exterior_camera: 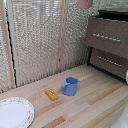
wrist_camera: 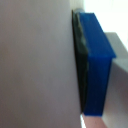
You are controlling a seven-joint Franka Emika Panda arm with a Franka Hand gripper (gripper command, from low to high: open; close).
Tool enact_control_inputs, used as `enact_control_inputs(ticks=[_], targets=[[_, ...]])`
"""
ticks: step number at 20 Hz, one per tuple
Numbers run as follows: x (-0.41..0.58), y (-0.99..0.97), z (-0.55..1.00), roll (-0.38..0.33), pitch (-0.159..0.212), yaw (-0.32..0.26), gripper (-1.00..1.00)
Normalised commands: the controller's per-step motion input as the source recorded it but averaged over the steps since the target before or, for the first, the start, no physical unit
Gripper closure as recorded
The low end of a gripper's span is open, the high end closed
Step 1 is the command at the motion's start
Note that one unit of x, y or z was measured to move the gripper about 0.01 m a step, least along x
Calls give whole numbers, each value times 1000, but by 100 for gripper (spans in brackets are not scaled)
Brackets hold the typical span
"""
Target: Propose to navigate your clamp on the clench of the first drawer. Use gentle force to register to the cabinet. Send posterior your swing mandate till over it lurks, a cup of pink essence. Fortify your grip after aiming concentric with the pink cup’s periphery. Manoeuvre the pink towards the cabinet's top. Drop your compression till the cup is resting inside.
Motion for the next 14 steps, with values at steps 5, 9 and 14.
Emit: enact_control_inputs(ticks=[5,9,14], targets=[[3,-1000,602,77,73,0,100],[-4,-997,298,36,227,-6,100],[0,-960,212,5,296,-27,100]])
